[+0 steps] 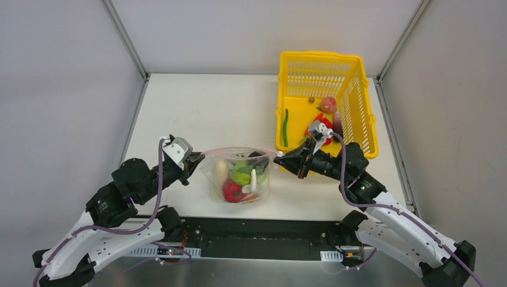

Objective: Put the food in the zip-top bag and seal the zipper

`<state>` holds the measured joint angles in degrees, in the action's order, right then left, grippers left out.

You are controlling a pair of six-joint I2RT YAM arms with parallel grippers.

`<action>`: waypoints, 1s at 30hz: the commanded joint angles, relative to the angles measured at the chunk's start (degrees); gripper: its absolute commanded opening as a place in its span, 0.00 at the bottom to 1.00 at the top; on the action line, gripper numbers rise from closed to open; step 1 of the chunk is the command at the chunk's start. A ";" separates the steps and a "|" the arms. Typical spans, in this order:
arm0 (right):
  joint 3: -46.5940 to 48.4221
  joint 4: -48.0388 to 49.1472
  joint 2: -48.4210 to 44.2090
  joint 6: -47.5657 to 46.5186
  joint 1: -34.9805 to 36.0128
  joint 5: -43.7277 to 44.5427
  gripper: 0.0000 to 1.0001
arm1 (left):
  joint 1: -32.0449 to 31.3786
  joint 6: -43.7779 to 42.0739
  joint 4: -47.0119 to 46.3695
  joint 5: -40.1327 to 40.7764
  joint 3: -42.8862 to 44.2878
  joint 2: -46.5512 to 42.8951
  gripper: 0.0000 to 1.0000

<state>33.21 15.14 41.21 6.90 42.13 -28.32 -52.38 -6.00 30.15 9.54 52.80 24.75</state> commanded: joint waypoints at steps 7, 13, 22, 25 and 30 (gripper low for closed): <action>3.61 2.07 0.19 1.23 -0.07 -2.96 0.00 | 0.69 4.09 -3.20 8.51 -0.39 -5.13 0.36; 4.53 1.94 1.62 1.55 -0.11 -4.36 0.00 | 0.62 4.40 -2.66 4.73 6.48 -2.31 0.80; 6.12 1.21 2.47 1.04 -0.12 -6.44 0.00 | 0.37 2.16 1.10 -26.49 26.49 22.42 0.98; 6.59 0.32 2.79 0.61 -0.11 -6.79 0.00 | -1.40 2.11 1.28 -30.42 31.44 31.49 0.94; 7.24 -0.45 2.91 -0.24 -0.12 -8.33 0.00 | -2.84 3.52 -0.80 -36.07 34.48 40.56 0.87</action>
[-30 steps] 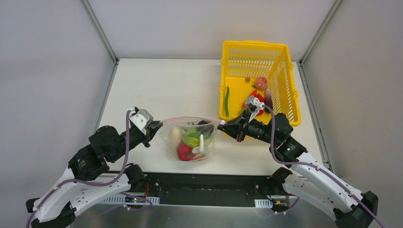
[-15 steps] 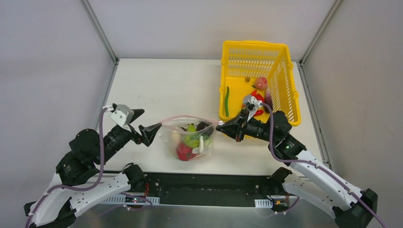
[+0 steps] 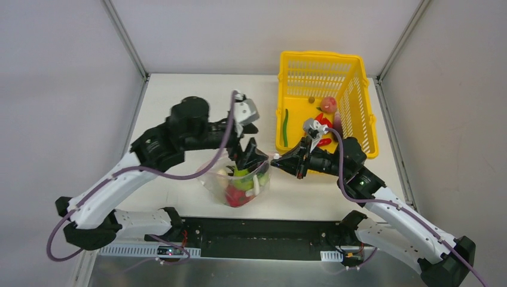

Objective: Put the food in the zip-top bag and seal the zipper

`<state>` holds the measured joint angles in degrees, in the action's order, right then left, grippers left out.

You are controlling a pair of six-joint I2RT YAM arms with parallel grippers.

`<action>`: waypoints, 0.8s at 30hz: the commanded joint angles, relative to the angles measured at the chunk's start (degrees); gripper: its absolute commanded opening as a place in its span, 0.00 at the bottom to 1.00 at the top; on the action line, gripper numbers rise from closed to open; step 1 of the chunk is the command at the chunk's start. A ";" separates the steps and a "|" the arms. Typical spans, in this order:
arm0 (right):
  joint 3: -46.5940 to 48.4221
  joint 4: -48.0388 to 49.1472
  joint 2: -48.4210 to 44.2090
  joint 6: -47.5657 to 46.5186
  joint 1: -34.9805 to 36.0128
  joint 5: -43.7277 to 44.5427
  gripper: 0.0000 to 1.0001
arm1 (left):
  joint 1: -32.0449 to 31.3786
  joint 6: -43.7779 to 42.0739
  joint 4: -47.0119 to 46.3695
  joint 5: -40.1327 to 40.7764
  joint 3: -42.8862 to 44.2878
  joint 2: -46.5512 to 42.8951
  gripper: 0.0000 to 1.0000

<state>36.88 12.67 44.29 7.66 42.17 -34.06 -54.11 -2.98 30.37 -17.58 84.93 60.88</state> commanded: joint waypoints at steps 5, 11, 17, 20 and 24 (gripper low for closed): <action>4.63 0.85 -0.13 -1.83 -0.16 -3.91 0.00 | -2.48 0.64 -2.03 -8.10 2.78 9.29 0.79; 4.48 0.32 -0.56 -2.14 -0.15 -3.66 0.00 | -2.95 0.65 -3.66 -6.11 0.88 10.34 0.55; 4.18 0.20 -0.70 -2.35 -0.16 -3.20 0.00 | -2.96 -0.47 -2.01 -7.48 0.19 11.05 0.42; 4.22 0.27 -0.74 -2.43 -0.12 -3.07 0.00 | -2.95 -1.10 -0.63 -8.28 0.81 12.17 0.43; 4.34 0.34 -0.60 -2.64 -0.16 -2.85 0.00 | -3.01 -1.38 0.30 -9.76 1.67 13.28 0.36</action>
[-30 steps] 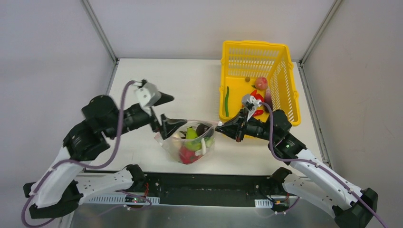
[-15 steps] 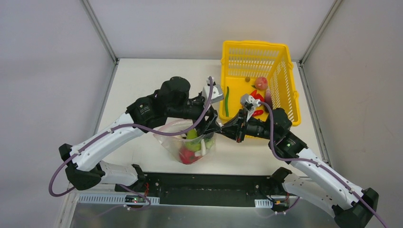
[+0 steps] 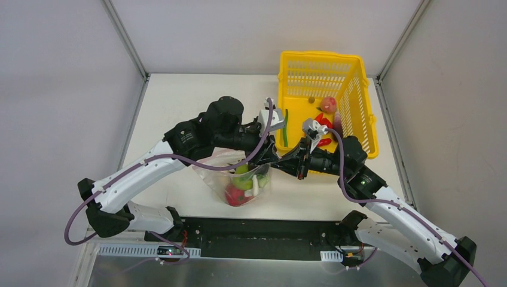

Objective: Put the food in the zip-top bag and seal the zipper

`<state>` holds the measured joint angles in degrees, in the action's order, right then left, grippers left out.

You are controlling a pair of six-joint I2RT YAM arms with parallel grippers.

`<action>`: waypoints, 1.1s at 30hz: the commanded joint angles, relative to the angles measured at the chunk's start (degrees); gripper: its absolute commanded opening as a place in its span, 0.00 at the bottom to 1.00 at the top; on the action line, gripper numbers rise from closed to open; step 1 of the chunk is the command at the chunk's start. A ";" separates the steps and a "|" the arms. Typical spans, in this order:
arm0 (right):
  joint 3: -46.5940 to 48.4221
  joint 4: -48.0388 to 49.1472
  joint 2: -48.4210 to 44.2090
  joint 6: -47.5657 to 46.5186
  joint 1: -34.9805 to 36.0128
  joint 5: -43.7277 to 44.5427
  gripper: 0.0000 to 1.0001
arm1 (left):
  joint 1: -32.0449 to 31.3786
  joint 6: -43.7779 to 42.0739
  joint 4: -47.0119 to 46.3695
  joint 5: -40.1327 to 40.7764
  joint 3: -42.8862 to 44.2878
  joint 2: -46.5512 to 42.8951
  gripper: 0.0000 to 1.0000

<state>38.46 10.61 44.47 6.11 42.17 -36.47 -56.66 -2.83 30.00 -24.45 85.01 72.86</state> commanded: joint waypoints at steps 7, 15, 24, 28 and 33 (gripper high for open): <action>2.62 2.24 -1.20 -1.19 -0.16 -0.08 0.00 | -0.44 -2.05 1.76 -3.66 1.60 2.12 0.13; 2.18 2.20 -1.68 -1.19 -0.16 1.74 0.00 | -0.40 -3.11 2.61 -3.83 0.99 0.77 0.00; 0.99 2.34 -3.29 -0.37 -0.16 6.29 0.00 | -0.33 -5.81 7.08 0.63 -0.71 -3.56 0.00; 0.53 2.27 -3.71 -0.07 -0.16 6.94 0.00 | -0.35 -5.93 9.06 2.44 -1.40 -5.09 0.00; -0.02 2.26 -3.94 0.38 -0.16 7.94 0.00 | -0.30 -5.90 9.73 5.42 -3.98 -7.89 0.00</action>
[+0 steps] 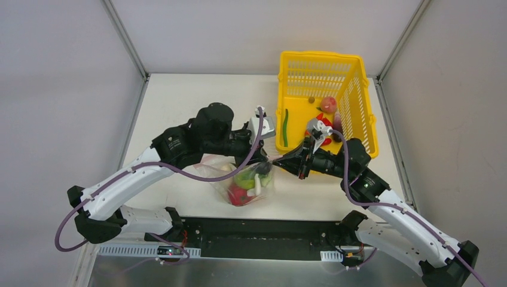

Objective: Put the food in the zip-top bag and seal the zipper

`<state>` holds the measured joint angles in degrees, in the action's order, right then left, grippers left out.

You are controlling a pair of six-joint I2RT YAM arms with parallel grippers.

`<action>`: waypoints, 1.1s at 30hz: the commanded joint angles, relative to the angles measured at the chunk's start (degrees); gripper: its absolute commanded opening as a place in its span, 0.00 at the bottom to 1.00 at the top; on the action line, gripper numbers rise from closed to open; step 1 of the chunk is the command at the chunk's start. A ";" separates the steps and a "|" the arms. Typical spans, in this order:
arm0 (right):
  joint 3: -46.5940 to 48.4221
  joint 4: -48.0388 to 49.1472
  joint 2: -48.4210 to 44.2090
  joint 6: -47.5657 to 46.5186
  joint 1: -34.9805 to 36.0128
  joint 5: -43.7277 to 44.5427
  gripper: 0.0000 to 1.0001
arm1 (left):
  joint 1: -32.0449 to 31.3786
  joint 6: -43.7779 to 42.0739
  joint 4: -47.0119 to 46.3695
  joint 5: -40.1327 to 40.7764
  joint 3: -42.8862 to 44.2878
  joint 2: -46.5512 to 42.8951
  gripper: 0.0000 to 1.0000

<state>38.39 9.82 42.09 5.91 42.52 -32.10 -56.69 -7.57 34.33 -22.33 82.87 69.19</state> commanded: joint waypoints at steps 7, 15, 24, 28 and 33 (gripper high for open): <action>0.25 2.97 -1.08 0.81 -0.50 1.03 0.00 | -0.34 -0.63 4.91 7.65 -5.67 -9.26 0.00; 5.20 -0.15 3.48 -0.28 -0.49 -8.72 0.12 | -0.27 1.50 0.99 6.14 -6.68 -9.49 0.00; 11.43 -5.35 7.55 -5.45 -0.51 -12.66 0.59 | -0.30 2.42 -1.36 3.30 -5.97 -8.39 0.00; 13.26 -6.90 10.31 -8.28 -0.51 -13.75 0.60 | -0.35 2.60 -1.89 2.31 -5.96 -8.28 0.00; 15.12 -8.26 12.70 -9.50 -0.42 -16.61 0.47 | -0.31 3.14 -2.45 2.06 -6.47 -8.58 0.00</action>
<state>49.78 2.66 53.58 -0.84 42.19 -44.64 -56.66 -5.41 34.59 -18.61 76.23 60.90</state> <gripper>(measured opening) 0.536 0.044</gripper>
